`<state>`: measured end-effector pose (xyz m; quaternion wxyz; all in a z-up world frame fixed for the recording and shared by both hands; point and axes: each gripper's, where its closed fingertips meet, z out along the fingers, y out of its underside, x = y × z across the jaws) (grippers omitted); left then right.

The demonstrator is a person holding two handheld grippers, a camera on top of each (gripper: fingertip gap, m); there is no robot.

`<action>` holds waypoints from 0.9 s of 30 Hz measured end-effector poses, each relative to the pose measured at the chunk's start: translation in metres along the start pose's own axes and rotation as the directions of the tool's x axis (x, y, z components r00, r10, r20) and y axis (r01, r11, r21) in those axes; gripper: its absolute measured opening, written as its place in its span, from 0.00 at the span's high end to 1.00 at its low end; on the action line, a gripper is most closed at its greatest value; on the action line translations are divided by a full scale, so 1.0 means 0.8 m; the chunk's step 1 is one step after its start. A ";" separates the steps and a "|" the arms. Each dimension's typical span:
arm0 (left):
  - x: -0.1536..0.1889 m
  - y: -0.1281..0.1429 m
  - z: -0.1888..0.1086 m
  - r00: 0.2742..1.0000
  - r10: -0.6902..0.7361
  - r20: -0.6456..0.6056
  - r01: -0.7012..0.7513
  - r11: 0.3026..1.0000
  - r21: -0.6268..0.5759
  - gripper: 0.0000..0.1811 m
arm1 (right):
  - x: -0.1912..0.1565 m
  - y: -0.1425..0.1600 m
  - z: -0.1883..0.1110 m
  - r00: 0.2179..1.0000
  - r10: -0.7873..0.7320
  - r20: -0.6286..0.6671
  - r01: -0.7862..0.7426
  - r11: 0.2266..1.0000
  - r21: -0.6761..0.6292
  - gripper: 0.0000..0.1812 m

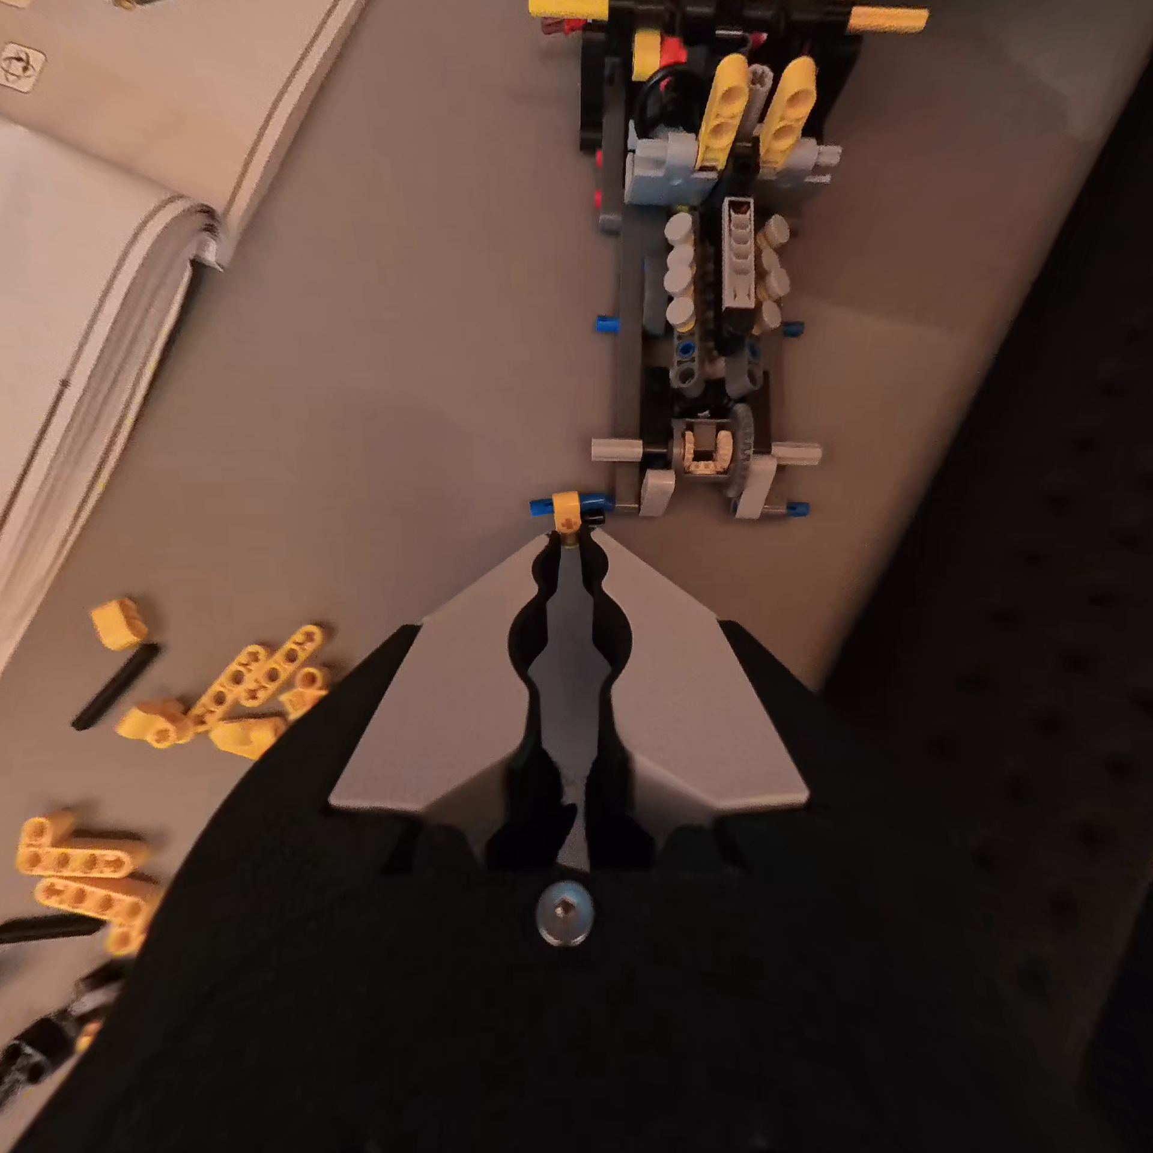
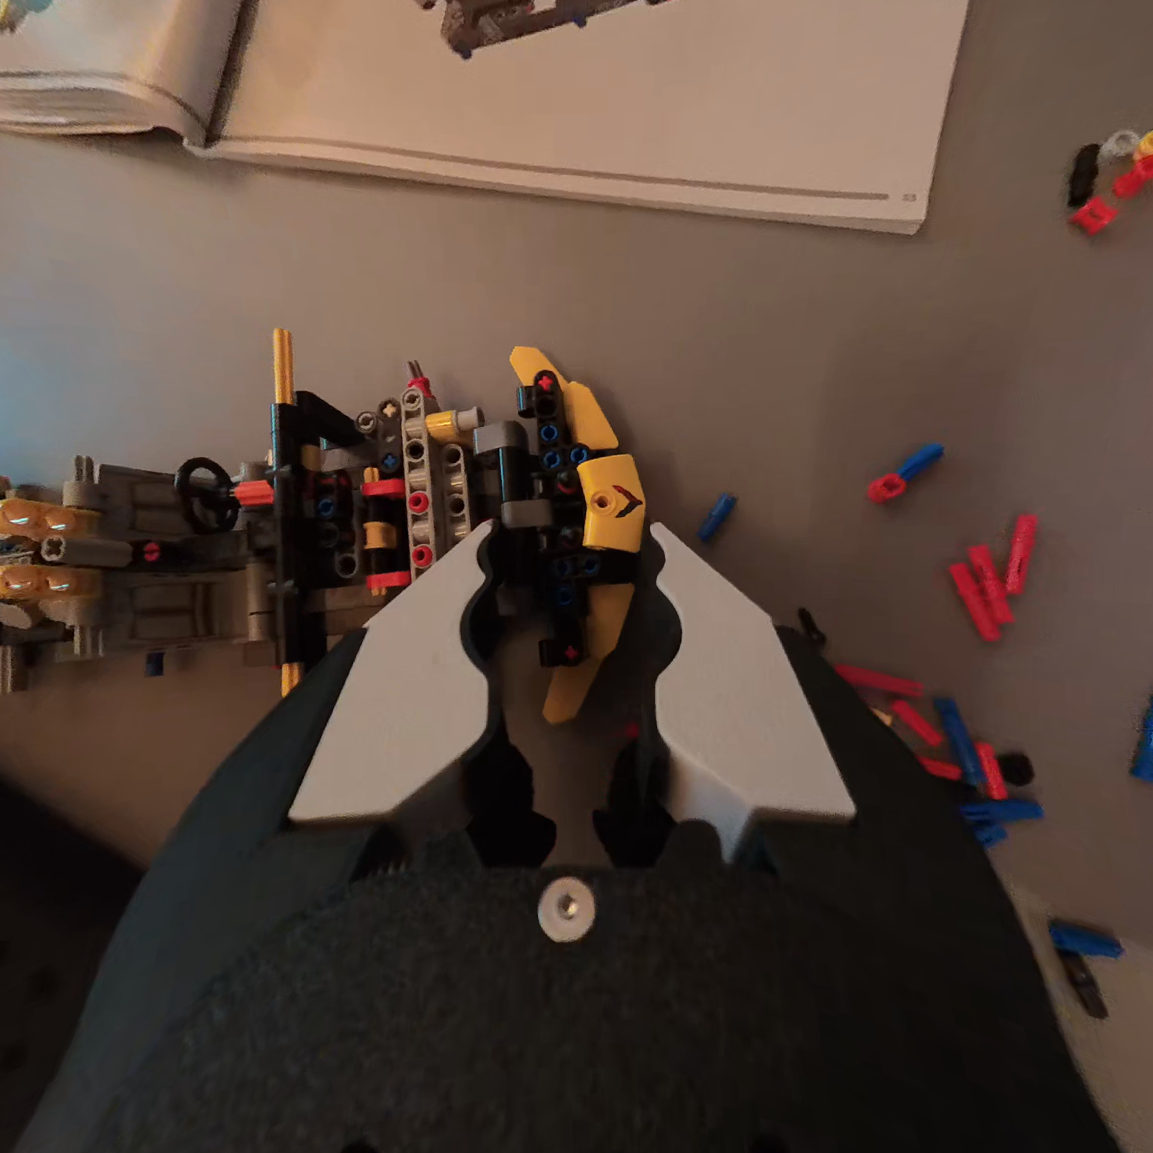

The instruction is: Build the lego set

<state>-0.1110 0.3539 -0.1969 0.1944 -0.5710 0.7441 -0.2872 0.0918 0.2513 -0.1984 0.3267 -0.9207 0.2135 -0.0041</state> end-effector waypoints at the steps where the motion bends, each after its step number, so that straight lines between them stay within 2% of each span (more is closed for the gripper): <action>1: -0.005 -0.001 -0.001 1.000 0.014 -0.001 -0.014 1.000 -0.002 0.95 | 0.001 -0.002 0.001 1.000 0.007 -0.014 -0.007 1.000 0.015 0.77; 7: -0.027 -0.013 -0.009 0.991 0.089 -0.096 -0.087 0.996 0.027 0.96 | 0.005 -0.015 0.005 0.998 -0.032 -0.052 0.036 0.997 0.062 0.76; 11: -0.008 -0.021 -0.013 0.972 0.160 -0.169 -0.137 0.981 0.138 0.96 | 0.007 -0.049 -0.043 0.981 -0.165 -0.106 0.181 0.970 0.161 0.69; 12: -0.007 -0.019 -0.010 0.972 0.163 -0.168 -0.140 0.980 0.139 0.96 | -0.012 -0.065 -0.058 0.970 -0.231 -0.072 0.241 0.948 0.210 0.69; 14: -0.010 -0.012 -0.005 0.973 0.185 -0.138 -0.169 0.979 0.116 0.96 | -0.101 -0.074 -0.075 0.889 -0.434 0.146 0.388 0.883 0.264 0.78; 16: -0.005 -0.013 -0.003 0.969 0.197 -0.148 -0.179 0.976 0.126 0.96 | -0.197 -0.048 -0.073 0.728 -0.590 0.347 0.529 0.807 0.263 0.76; 18: 0.005 -0.017 -0.004 0.966 0.188 -0.177 -0.163 0.976 0.144 0.96 | -0.251 -0.015 -0.052 0.611 -0.698 0.372 0.664 0.709 0.240 0.76; 20: 0.008 -0.018 -0.004 0.966 0.202 -0.163 -0.179 0.973 0.147 0.96 | -0.274 0.003 -0.027 0.552 -0.766 0.329 0.748 0.629 0.211 0.77; 21: 0.009 -0.017 -0.002 0.966 0.205 -0.157 -0.184 0.973 0.141 0.96 | -0.278 0.007 -0.018 0.545 -0.778 0.313 0.762 0.615 0.201 0.78; 25: 0.012 -0.016 0.000 0.965 0.213 -0.155 -0.193 0.972 0.134 0.96 | -0.271 0.024 0.008 0.555 -0.766 0.324 0.786 0.610 0.095 0.82; 27: 0.012 -0.016 0.001 0.965 0.215 -0.154 -0.196 0.972 0.130 0.96 | -0.274 0.029 0.012 0.562 -0.755 0.338 0.780 0.620 0.086 0.84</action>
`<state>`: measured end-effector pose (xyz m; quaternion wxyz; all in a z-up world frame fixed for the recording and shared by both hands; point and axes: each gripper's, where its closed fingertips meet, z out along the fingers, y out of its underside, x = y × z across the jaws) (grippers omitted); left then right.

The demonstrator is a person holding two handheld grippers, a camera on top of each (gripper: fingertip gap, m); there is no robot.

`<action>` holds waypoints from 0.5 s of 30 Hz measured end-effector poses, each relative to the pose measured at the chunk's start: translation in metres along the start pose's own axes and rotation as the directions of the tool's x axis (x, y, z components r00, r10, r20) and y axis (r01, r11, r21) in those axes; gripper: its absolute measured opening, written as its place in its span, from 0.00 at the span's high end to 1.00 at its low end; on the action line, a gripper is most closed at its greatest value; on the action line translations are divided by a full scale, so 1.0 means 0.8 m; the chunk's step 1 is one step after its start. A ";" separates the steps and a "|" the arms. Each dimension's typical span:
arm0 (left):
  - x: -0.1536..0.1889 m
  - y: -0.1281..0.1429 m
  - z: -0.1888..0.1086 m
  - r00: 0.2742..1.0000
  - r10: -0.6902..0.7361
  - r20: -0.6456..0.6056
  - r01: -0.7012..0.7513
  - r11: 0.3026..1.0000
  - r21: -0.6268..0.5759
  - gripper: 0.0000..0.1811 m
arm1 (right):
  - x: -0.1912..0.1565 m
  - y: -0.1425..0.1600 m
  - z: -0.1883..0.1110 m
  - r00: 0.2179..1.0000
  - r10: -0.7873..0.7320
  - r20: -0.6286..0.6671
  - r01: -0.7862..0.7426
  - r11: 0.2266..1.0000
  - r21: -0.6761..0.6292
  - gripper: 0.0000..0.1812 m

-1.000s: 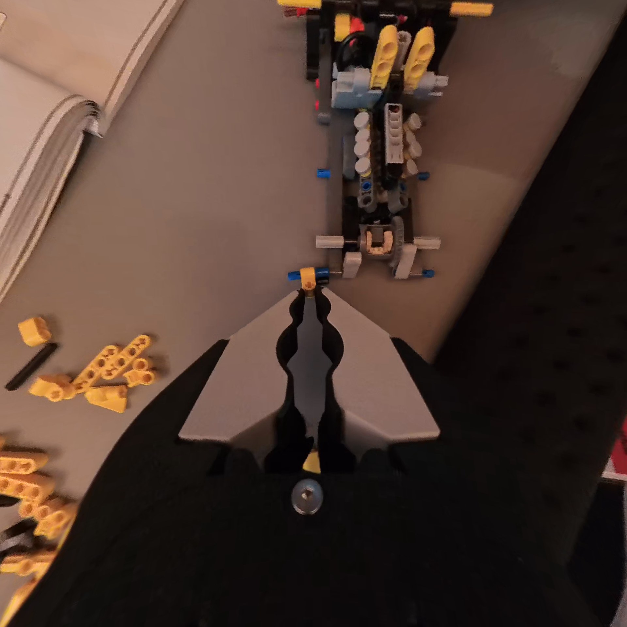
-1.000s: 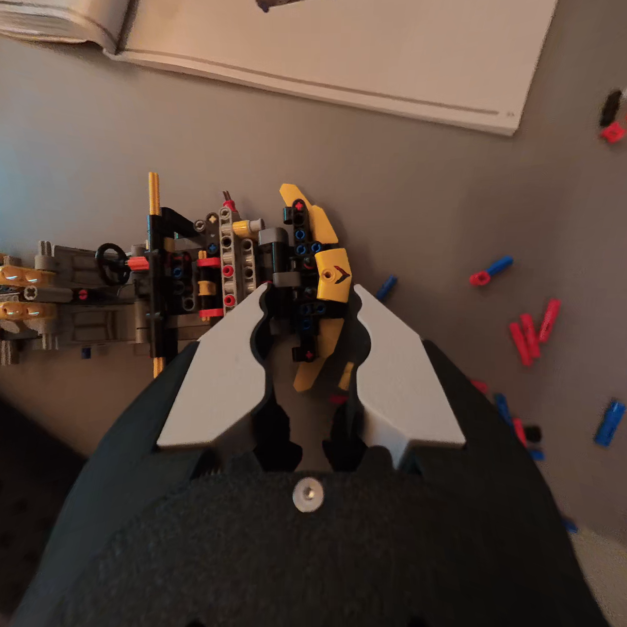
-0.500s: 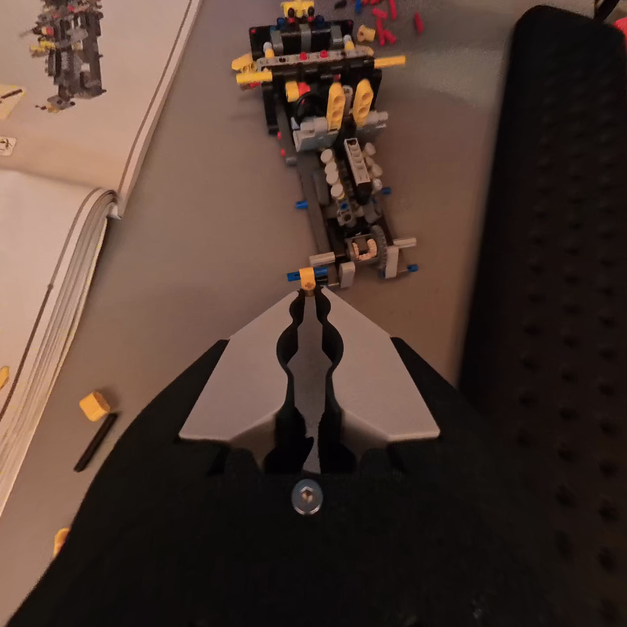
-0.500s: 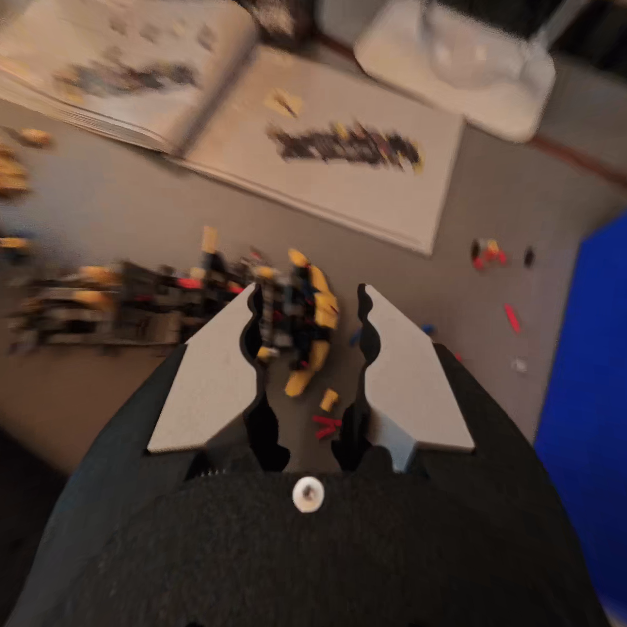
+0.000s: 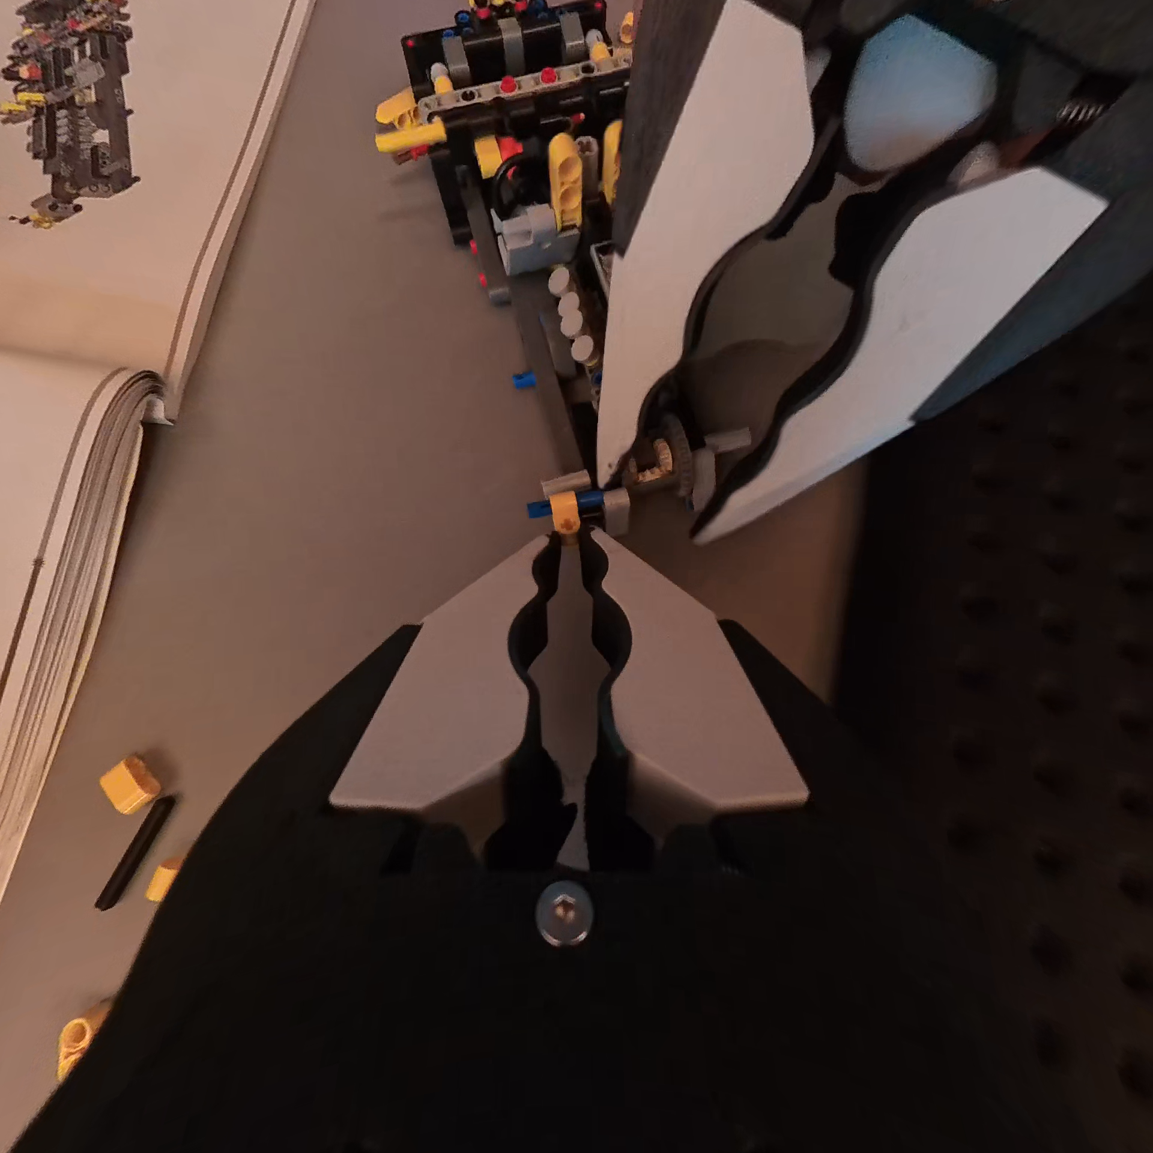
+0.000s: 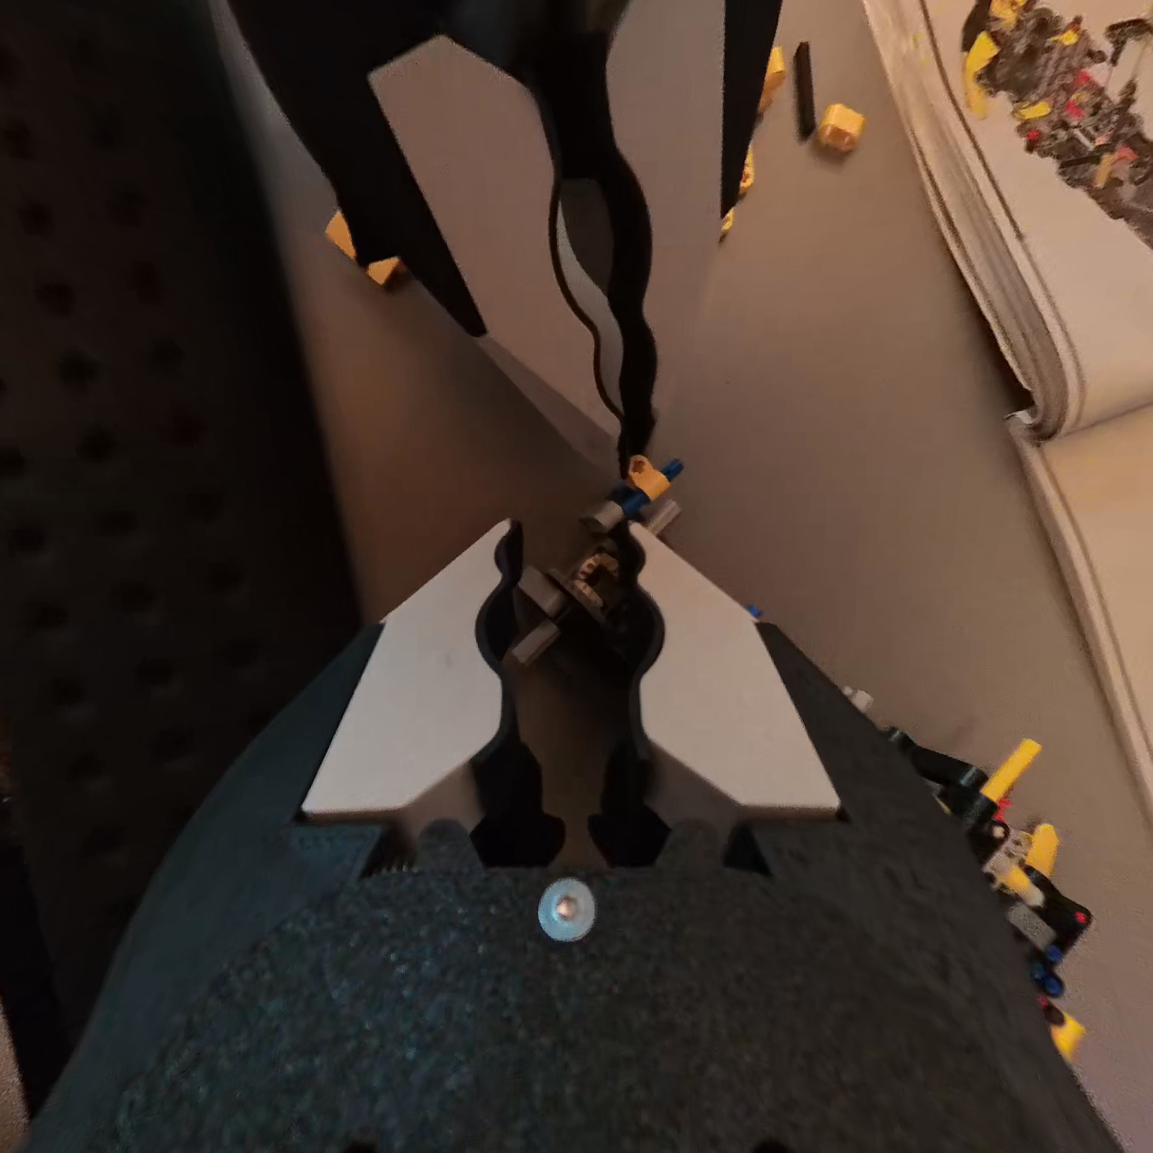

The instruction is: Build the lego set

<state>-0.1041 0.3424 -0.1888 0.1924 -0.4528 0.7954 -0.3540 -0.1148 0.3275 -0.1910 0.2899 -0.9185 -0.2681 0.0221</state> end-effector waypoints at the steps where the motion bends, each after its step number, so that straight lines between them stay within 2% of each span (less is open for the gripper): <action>1: 0.000 0.000 0.000 1.000 0.002 -0.001 -0.002 1.000 0.001 0.96 | 0.004 0.001 0.001 1.000 -0.010 -0.027 0.010 1.000 0.000 0.86; 9: -0.001 0.007 -0.002 1.000 -0.020 -0.017 0.020 1.000 0.001 0.96 | 0.014 -0.002 0.006 0.987 -0.106 -0.122 0.108 0.994 0.008 0.95; 15: 0.000 0.009 -0.003 0.999 -0.020 -0.026 0.020 1.000 0.000 0.96 | 0.012 -0.004 0.007 0.985 -0.129 -0.116 0.132 0.991 0.017 0.95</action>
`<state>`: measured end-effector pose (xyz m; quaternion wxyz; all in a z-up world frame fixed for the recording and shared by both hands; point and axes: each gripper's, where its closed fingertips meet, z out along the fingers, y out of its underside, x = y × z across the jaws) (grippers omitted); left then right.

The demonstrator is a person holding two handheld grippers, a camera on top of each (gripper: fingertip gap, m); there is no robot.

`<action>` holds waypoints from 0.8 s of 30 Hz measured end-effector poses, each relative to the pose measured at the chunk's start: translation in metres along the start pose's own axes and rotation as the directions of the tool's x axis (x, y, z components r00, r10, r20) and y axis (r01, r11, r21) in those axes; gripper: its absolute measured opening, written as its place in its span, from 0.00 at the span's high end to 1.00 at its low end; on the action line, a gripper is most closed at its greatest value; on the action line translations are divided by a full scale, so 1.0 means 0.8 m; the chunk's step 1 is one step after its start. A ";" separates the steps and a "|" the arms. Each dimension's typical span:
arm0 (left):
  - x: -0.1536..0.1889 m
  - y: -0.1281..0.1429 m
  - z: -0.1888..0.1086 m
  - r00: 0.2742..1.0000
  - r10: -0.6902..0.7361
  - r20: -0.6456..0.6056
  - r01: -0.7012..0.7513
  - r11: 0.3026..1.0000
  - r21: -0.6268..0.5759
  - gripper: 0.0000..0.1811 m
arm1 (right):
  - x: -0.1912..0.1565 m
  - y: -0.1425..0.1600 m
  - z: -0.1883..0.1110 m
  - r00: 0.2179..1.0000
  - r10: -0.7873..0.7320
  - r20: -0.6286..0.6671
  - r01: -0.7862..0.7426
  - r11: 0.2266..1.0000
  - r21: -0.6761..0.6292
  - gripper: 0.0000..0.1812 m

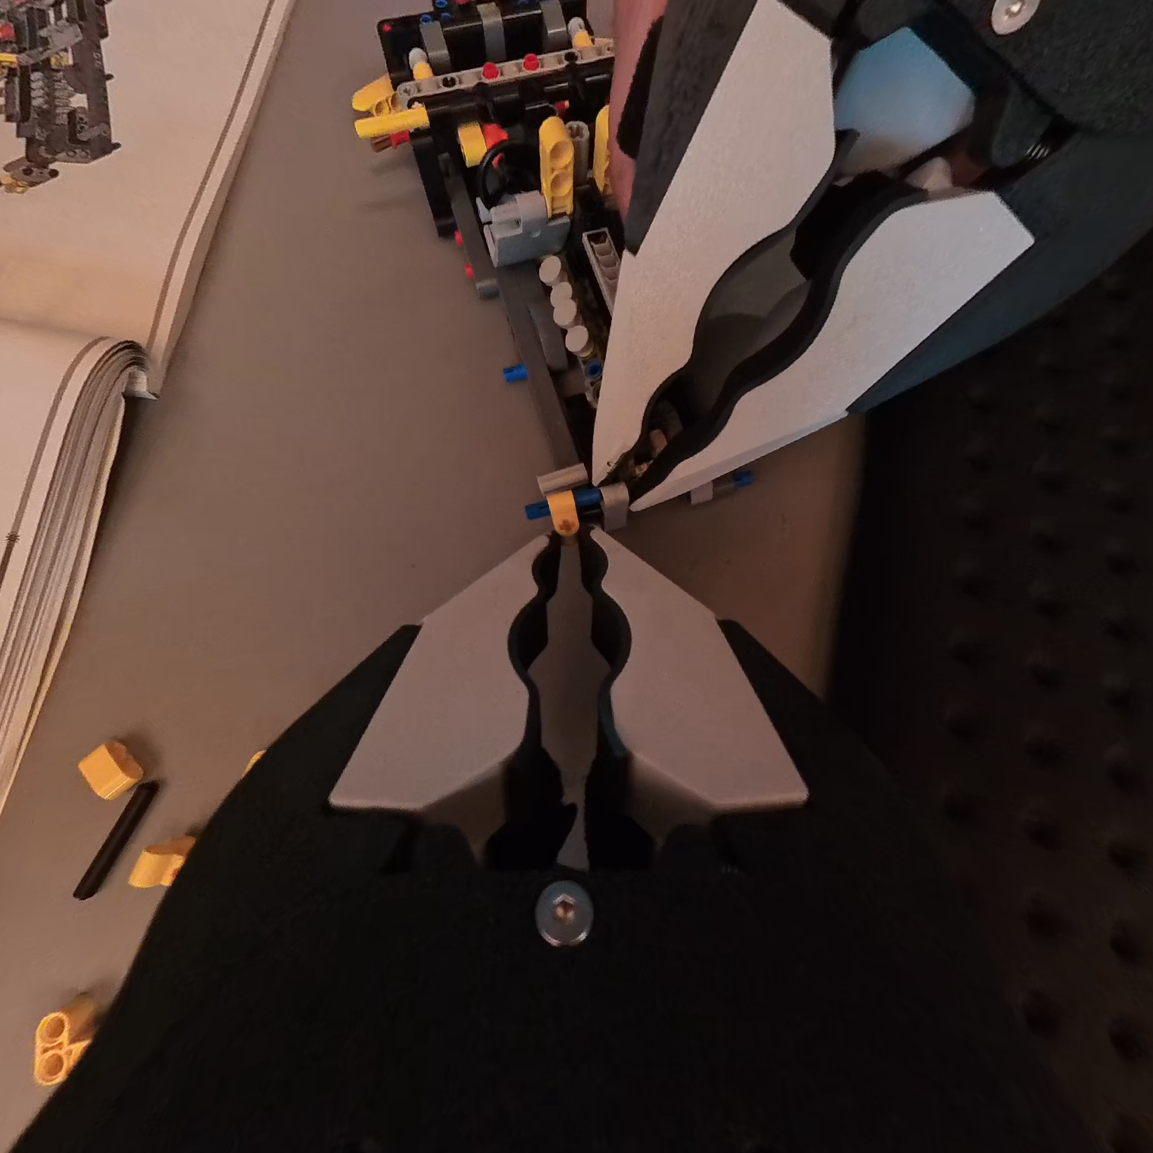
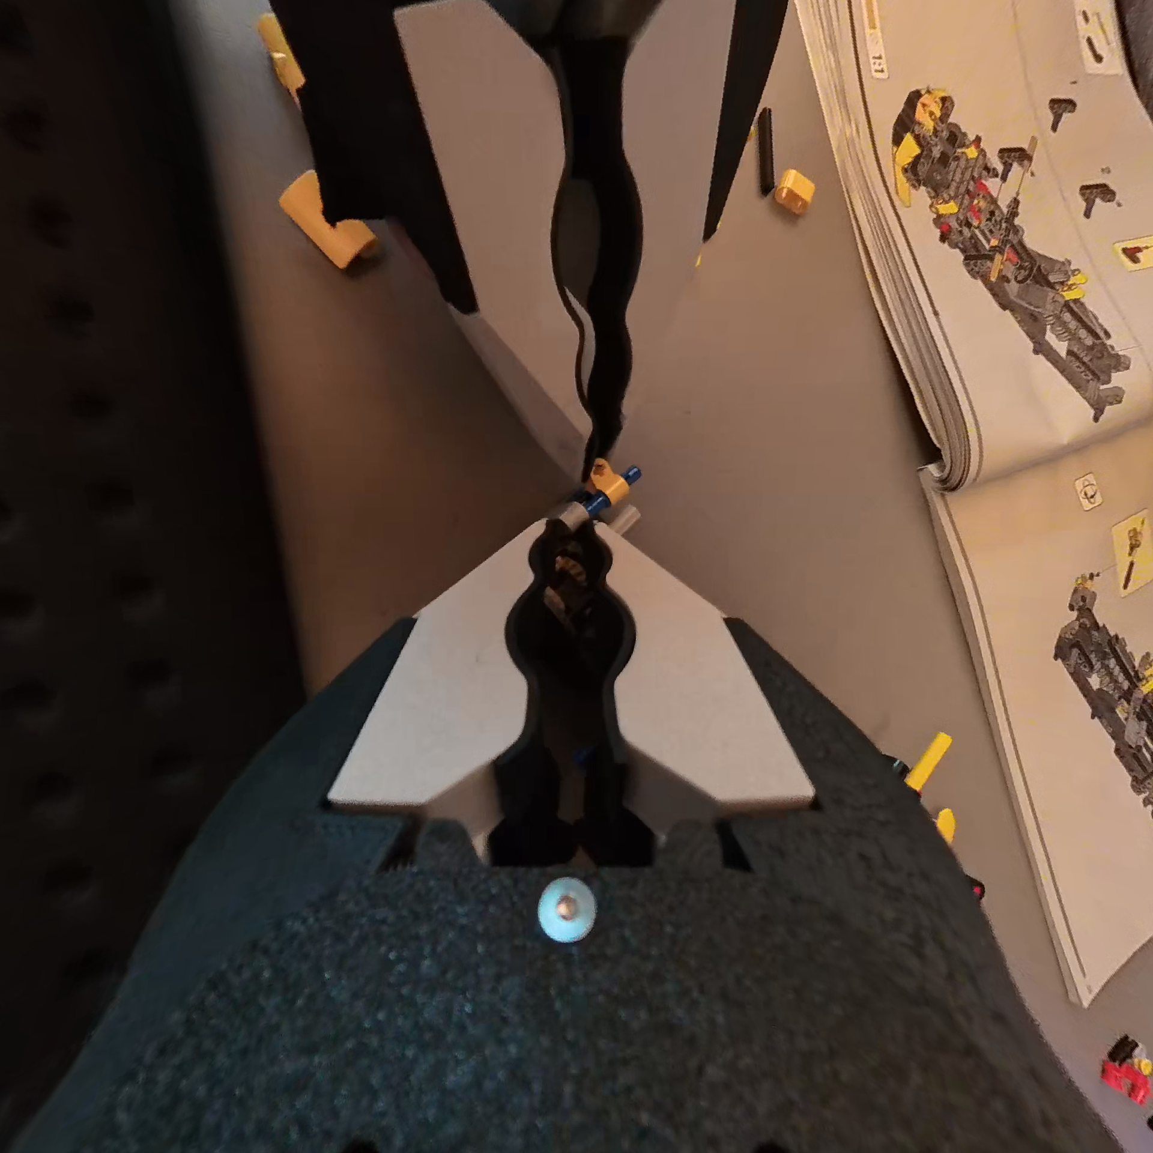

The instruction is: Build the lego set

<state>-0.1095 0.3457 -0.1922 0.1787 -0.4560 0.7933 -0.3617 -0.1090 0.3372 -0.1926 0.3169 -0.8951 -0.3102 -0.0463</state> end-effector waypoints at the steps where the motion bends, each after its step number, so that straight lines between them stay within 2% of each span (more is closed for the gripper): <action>1: 0.001 0.000 0.000 1.000 0.001 -0.004 -0.001 1.000 0.000 0.96 | 0.000 0.000 -0.001 1.000 -0.005 0.004 0.005 1.000 -0.002 0.95; 3: 0.002 -0.001 0.000 1.000 0.004 -0.009 -0.004 1.000 0.004 0.96 | -0.003 0.002 -0.003 0.999 -0.039 0.027 0.040 0.999 -0.026 0.89; 6: 0.005 -0.001 0.001 1.000 0.014 -0.013 -0.014 1.000 0.003 0.96 | -0.004 0.000 -0.014 0.981 -0.177 0.075 0.182 0.982 -0.056 0.78; 10: 0.006 -0.001 0.000 1.000 0.016 -0.014 -0.016 1.000 0.004 0.96 | 0.009 -0.010 -0.010 0.925 -0.349 0.152 0.357 0.934 -0.030 0.76; 15: 0.009 -0.002 0.001 1.000 0.007 -0.025 -0.007 1.000 0.008 0.96 | 0.005 -0.007 0.002 0.856 -0.402 0.325 0.423 0.906 0.007 0.75; 19: 0.010 -0.002 0.002 1.000 0.006 -0.024 -0.006 1.000 0.006 0.96 | -0.005 -0.007 0.009 0.836 -0.380 0.395 0.402 0.915 0.031 0.75; 24: 0.010 -0.002 0.002 1.000 0.008 -0.023 -0.008 1.000 0.002 0.96 | -0.009 0.007 0.013 0.816 -0.359 0.453 0.419 0.907 -0.034 0.75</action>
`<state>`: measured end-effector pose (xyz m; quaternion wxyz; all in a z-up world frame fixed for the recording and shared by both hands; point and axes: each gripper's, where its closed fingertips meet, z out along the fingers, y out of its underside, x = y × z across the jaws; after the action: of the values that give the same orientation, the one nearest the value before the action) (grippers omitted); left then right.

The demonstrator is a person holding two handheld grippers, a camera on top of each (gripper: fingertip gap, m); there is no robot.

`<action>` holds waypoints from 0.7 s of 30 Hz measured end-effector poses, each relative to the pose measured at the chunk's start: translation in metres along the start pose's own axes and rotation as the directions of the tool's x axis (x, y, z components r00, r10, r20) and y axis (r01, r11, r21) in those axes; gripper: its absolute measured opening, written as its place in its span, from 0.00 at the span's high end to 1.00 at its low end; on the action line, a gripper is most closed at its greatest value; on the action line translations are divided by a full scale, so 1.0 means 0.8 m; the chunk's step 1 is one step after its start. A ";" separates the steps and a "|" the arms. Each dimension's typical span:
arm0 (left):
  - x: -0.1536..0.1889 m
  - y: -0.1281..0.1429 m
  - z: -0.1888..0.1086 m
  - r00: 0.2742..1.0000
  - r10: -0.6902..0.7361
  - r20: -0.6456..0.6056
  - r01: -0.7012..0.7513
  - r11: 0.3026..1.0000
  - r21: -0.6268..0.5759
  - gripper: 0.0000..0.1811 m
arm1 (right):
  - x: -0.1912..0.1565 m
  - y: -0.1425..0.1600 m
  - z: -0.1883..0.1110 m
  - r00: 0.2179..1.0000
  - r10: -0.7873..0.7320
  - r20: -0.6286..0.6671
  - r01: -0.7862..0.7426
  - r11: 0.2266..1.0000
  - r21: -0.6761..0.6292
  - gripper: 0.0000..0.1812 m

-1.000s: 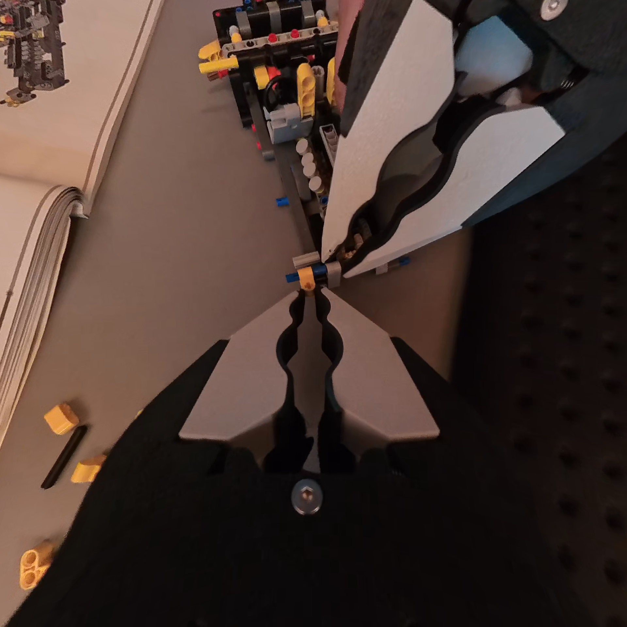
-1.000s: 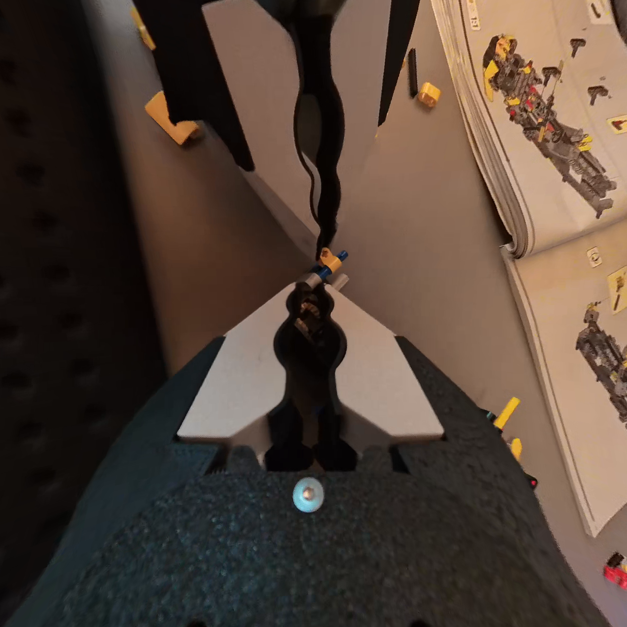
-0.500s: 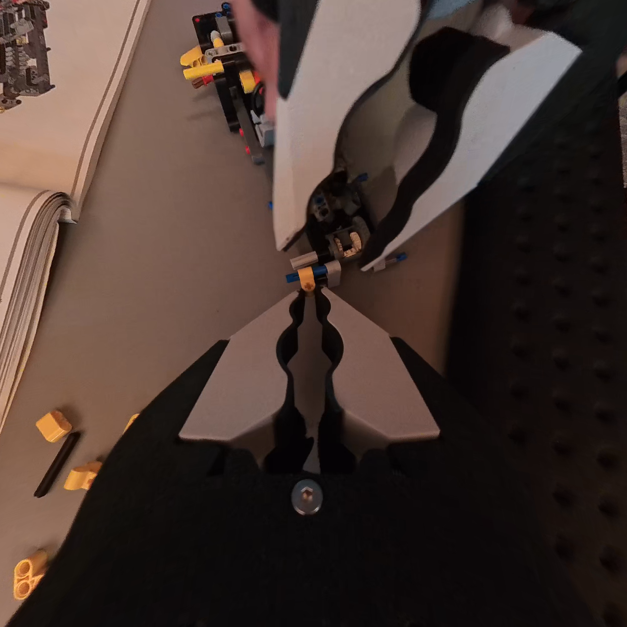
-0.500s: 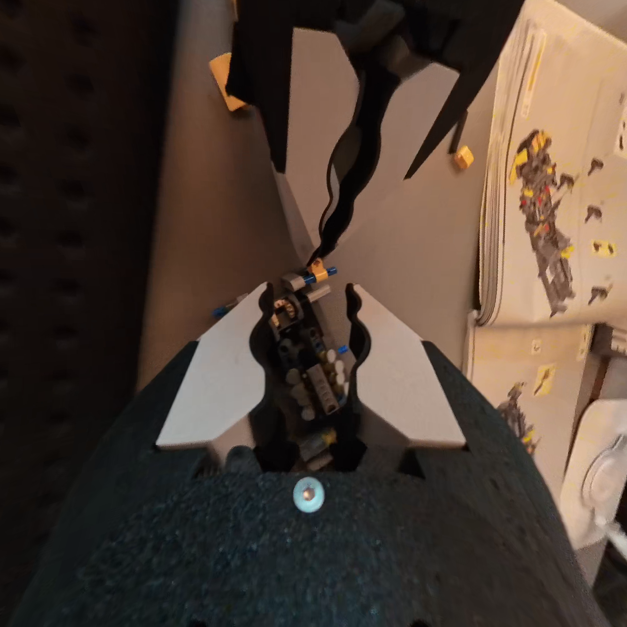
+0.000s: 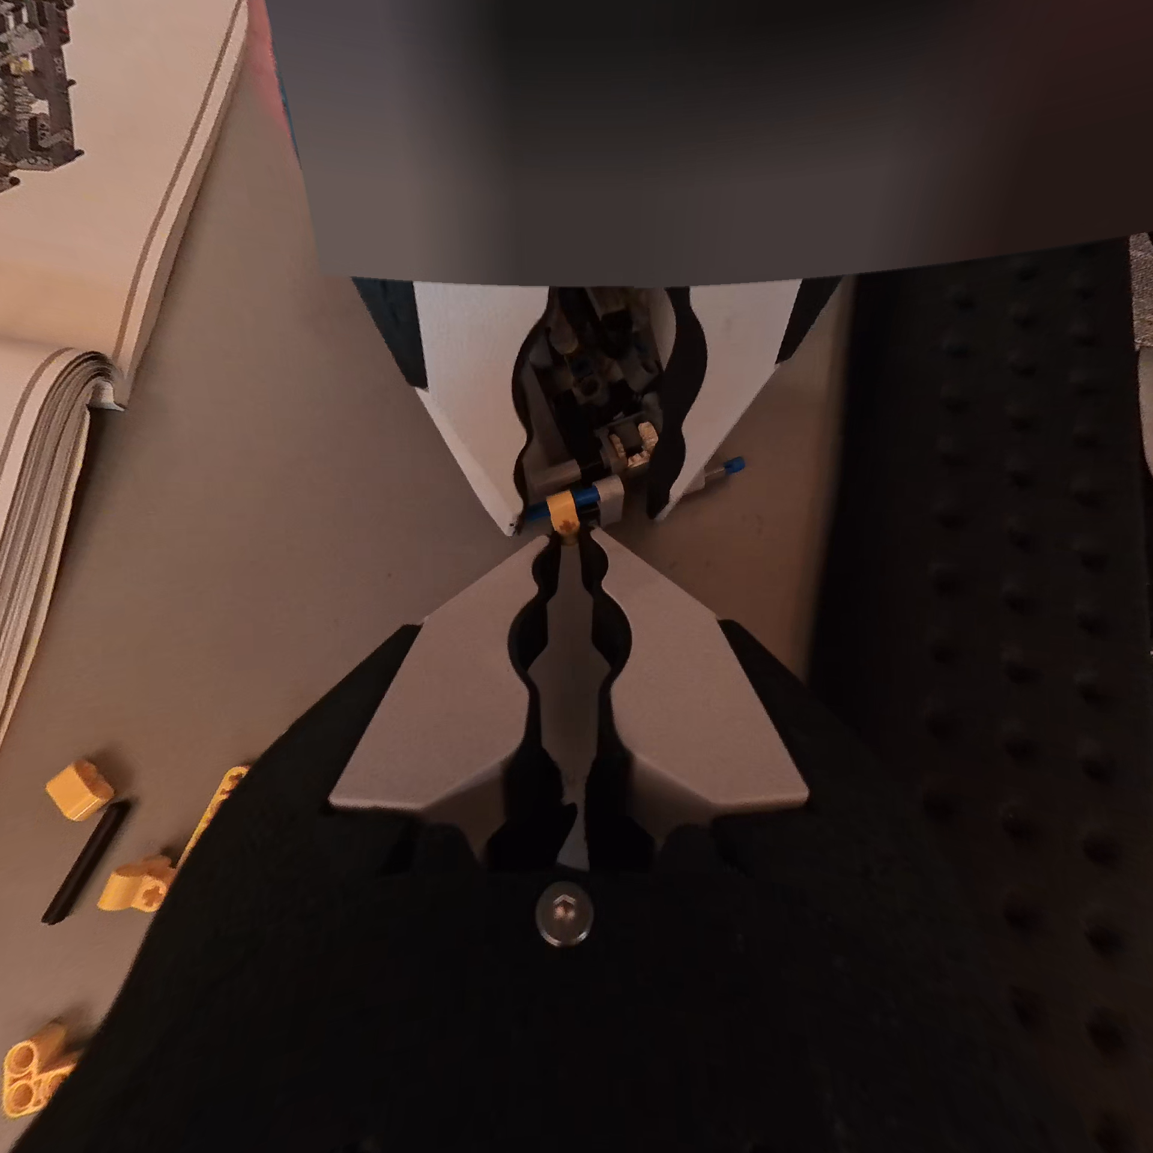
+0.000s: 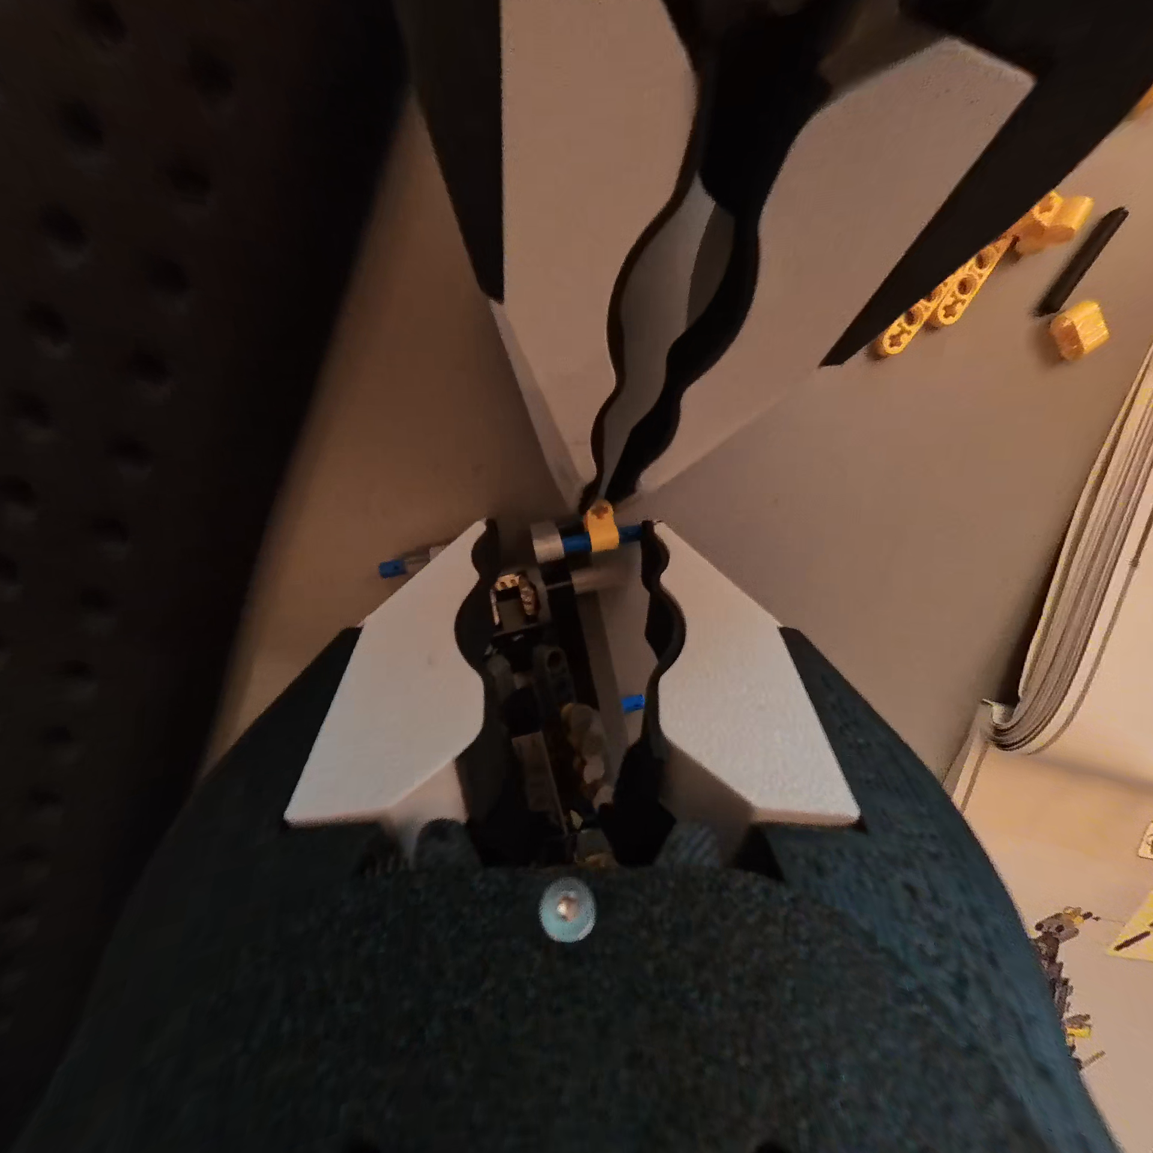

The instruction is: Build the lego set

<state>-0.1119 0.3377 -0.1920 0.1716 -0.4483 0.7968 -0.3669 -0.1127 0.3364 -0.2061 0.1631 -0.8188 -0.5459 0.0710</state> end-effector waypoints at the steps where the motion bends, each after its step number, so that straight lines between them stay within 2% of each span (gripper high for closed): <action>1: 0.000 0.000 0.000 1.000 0.000 0.000 0.000 1.000 0.000 0.96 | 0.000 0.000 0.000 1.000 0.003 0.005 -0.003 1.000 0.001 0.75; 7: 0.000 -0.001 0.001 1.000 -0.010 -0.005 0.010 1.000 0.005 0.96 | 0.002 0.001 -0.001 1.000 -0.001 0.013 0.001 1.000 0.003 0.77; 12: 0.000 -0.002 0.001 1.000 -0.012 -0.005 0.012 1.000 0.010 0.96 | 0.001 -0.003 -0.005 1.000 -0.002 0.026 0.000 0.998 0.057 0.77; 21: 0.001 -0.002 0.002 1.000 -0.007 0.000 0.007 1.000 0.008 0.96 | 0.004 -0.002 -0.008 1.000 -0.016 0.021 0.016 1.000 0.000 0.82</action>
<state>-0.1102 0.3361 -0.1914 0.1721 -0.4506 0.7936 -0.3708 -0.1106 0.3388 -0.1997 0.1581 -0.8137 -0.5539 0.0782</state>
